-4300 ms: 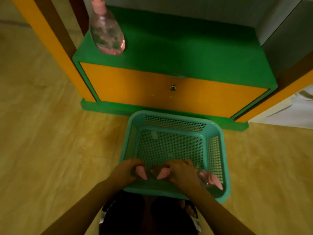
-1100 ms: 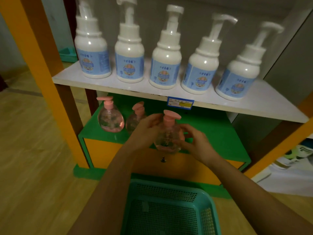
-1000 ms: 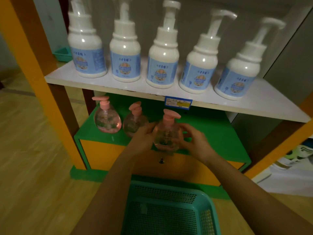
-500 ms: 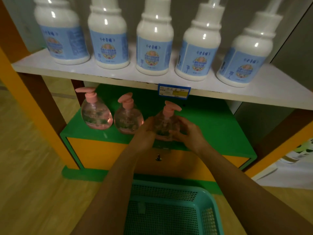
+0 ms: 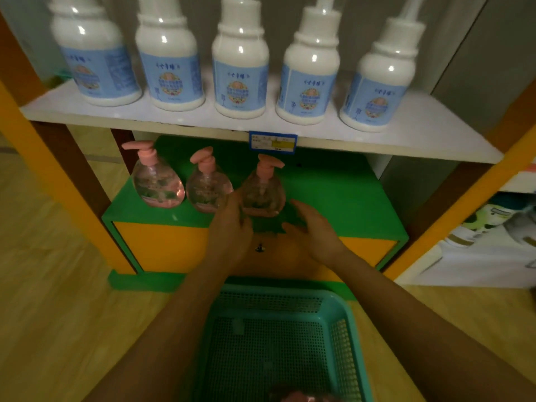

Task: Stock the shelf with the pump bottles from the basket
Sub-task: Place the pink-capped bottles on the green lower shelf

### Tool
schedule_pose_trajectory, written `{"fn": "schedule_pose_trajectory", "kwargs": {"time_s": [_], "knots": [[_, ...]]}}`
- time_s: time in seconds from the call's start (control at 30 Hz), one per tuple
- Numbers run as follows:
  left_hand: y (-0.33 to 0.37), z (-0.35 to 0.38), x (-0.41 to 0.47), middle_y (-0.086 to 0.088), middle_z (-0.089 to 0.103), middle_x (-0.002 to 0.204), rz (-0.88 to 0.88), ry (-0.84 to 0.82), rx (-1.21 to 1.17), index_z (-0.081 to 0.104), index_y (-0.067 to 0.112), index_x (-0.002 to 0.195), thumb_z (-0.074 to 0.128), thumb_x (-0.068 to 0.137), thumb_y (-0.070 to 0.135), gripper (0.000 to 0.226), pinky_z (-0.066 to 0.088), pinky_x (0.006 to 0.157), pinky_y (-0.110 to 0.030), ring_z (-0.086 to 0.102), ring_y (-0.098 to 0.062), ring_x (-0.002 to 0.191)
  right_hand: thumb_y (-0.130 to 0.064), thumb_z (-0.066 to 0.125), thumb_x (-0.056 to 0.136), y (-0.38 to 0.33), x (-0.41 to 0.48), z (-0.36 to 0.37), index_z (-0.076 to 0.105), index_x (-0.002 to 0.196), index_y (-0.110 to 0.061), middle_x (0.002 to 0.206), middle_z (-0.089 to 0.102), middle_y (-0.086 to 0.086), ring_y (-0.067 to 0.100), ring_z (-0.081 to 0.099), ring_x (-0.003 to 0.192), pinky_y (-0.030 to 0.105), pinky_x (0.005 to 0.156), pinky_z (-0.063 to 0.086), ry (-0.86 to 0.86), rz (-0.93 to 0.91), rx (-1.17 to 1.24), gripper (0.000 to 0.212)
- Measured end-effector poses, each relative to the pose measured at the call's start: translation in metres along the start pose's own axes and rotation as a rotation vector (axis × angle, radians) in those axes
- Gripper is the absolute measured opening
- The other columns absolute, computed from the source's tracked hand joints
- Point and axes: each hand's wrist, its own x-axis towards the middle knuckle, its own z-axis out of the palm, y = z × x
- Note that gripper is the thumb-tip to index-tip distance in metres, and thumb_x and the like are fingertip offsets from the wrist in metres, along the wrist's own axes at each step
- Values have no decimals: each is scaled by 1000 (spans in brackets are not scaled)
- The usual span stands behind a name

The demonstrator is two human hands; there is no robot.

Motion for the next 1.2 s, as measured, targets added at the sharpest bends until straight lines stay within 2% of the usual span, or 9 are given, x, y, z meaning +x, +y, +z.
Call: {"fn": "schedule_pose_trajectory", "kwargs": {"time_s": [0.1,0.23,0.53,0.63,0.77,0.9,1.0,1.1,1.2], "knots": [[0,0,-27,-8,47,135,-101,-280,6,39,8,134,46,86,-3,50,38,98,-31,46,-26,123,-4,49,91,19,-37,-2,29,142,-10,150,31,13,24,30,138,34,115,26,-79,21,-25,55],[-12,11,-65,-13,49,135,-98,-578,209,41,9,134,50,87,3,48,39,93,-27,50,-28,121,-15,48,93,44,-88,-2,35,140,-11,146,38,11,24,37,133,32,112,31,-113,80,-37,49],[-57,71,-155,-4,39,145,-63,-958,402,31,19,139,63,81,29,67,31,106,-27,39,-18,130,-11,54,88,124,-176,25,39,138,-14,144,44,5,19,43,130,19,101,30,-361,219,-99,52],[-76,88,-175,-4,36,148,-23,-1069,510,29,20,140,63,74,37,76,31,109,-31,37,-19,132,-31,60,72,146,-198,37,36,140,-22,147,39,1,17,38,134,21,104,28,-444,339,-70,73],[-88,104,-190,-5,52,131,50,-1098,551,48,13,126,60,80,29,50,41,99,-32,49,-21,118,-44,59,81,169,-220,54,36,139,-26,146,39,-1,18,37,133,34,106,35,-512,325,-344,64],[-102,121,-200,-6,63,108,87,-951,512,59,10,104,48,89,20,21,44,83,-30,57,-20,100,-54,45,86,174,-234,76,55,116,-24,120,60,-1,20,58,106,32,79,45,-282,332,-416,44],[-110,128,-203,-8,62,107,133,-913,512,57,8,102,43,91,15,19,45,82,-32,56,-21,97,-75,10,78,177,-241,93,56,109,-24,110,63,-1,21,62,95,33,69,44,-156,323,-385,76],[-110,127,-203,-8,58,109,185,-910,549,53,8,102,40,91,8,16,45,82,-32,55,-22,99,-62,16,84,179,-238,96,54,112,-24,111,61,-1,21,62,94,32,69,42,-115,314,-383,61],[-99,118,-195,-6,56,112,191,-825,506,52,8,104,43,89,5,17,43,87,-30,52,-20,106,-70,1,73,170,-230,80,52,112,-24,112,60,-3,20,62,93,32,73,46,-108,278,-349,79]]}}
